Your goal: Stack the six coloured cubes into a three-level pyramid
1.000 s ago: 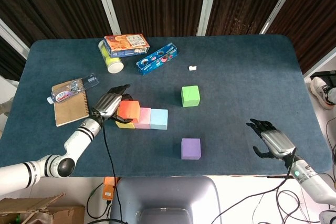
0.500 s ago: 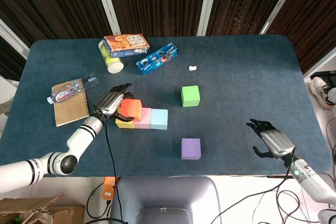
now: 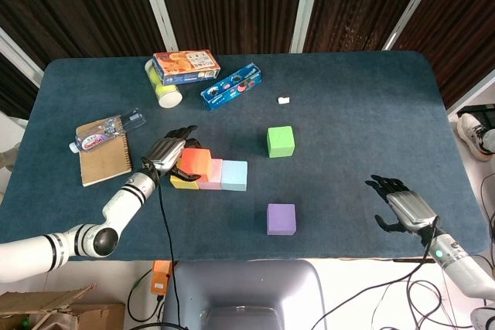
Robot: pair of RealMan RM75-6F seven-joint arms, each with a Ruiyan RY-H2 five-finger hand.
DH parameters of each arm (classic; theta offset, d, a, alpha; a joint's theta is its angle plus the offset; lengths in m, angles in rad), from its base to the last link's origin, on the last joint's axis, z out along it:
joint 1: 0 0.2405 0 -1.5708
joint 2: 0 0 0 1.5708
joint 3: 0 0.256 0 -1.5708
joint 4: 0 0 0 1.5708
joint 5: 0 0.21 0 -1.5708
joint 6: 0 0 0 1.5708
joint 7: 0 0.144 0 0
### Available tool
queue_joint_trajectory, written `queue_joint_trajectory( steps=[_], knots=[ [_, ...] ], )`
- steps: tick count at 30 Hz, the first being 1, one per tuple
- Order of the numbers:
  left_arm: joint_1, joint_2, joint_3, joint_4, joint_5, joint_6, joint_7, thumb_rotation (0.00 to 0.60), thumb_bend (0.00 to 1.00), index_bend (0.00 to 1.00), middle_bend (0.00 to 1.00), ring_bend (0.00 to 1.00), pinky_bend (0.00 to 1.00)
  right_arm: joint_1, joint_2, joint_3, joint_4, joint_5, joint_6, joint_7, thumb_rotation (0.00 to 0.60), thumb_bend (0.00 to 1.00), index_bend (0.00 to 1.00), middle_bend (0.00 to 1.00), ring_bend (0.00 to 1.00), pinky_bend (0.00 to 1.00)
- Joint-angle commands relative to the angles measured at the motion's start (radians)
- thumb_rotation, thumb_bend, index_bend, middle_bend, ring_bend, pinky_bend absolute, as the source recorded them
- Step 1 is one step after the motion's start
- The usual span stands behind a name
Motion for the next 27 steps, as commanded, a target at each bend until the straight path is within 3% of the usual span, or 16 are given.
queue_joint_trajectory(
  steps=[1,27],
  knots=[
    [-0.002,-0.001,0.000,0.001,-0.001,0.001,0.000,0.516,0.37,0.47,0.01,0.00,0.08,0.000,0.000,0.000,0.002,-0.001,0.000,0.003,0.559,0.42,0.00,0.00,0.00,0.00],
    [-0.017,0.015,0.027,-0.012,-0.026,0.006,0.033,0.500,0.15,0.36,0.01,0.00,0.08,-0.004,0.004,0.002,0.000,-0.001,0.007,0.009,0.559,0.42,0.00,0.00,0.00,0.00]
  ],
)
